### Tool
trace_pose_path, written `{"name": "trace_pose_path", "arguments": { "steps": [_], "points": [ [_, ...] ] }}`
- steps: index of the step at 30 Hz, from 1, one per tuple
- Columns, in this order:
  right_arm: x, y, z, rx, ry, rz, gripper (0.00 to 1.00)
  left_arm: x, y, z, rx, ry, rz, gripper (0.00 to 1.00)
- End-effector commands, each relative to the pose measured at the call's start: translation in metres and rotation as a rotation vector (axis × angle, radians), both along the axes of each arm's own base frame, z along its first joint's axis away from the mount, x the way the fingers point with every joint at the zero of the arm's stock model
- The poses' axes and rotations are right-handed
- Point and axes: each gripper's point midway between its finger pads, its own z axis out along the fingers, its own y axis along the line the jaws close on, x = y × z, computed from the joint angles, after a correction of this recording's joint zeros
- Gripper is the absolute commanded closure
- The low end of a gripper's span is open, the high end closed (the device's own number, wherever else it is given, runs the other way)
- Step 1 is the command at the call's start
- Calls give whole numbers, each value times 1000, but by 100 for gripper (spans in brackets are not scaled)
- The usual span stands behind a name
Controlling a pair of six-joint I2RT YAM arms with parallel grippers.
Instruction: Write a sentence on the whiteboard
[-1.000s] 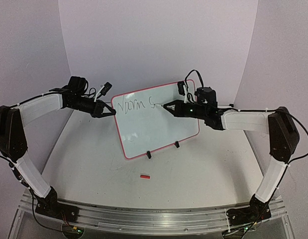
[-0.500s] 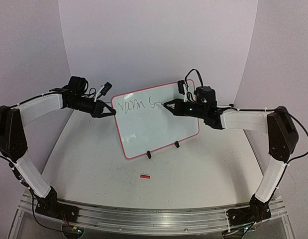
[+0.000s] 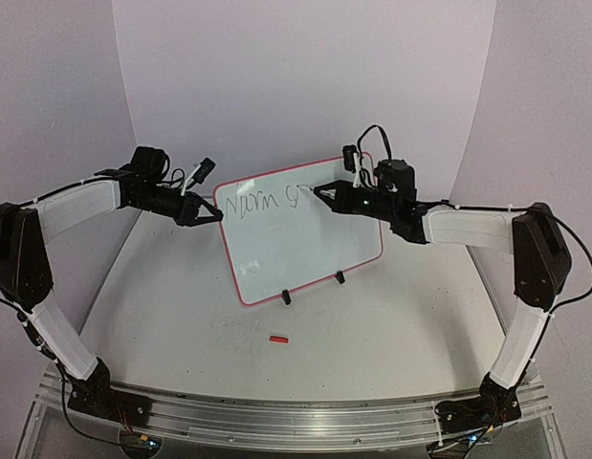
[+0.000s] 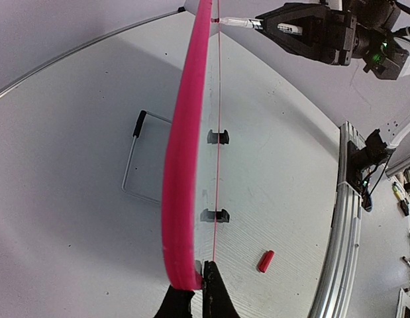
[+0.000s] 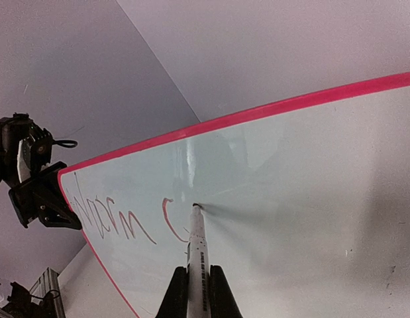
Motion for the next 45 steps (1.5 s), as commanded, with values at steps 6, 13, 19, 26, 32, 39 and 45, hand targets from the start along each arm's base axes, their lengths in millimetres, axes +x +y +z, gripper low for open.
{"name": "trace_pose_path", "arguments": {
  "steps": [6,13,19,26,32,39,45],
  "points": [
    [5,-12,-17,-12,24,-55,100,-4,0,-9,76,-55,-24,100],
    [-2,-17,-28,-27,46,-62,100,-4,-1,-9,76,-53,-26,100],
    [0,-16,-17,-8,26,-61,100,-4,0,-9,77,-54,-24,100],
    [3,-15,6,60,-19,-69,100,-4,0,-9,77,-54,-25,100],
    [7,-13,18,89,-43,-72,100,-5,-1,-8,76,-56,-25,100],
    [13,-13,16,91,-42,-83,100,-5,0,-7,76,-59,-24,100],
    [16,-16,16,90,-44,-102,100,-4,0,-7,75,-58,-24,100]
  ]
}}
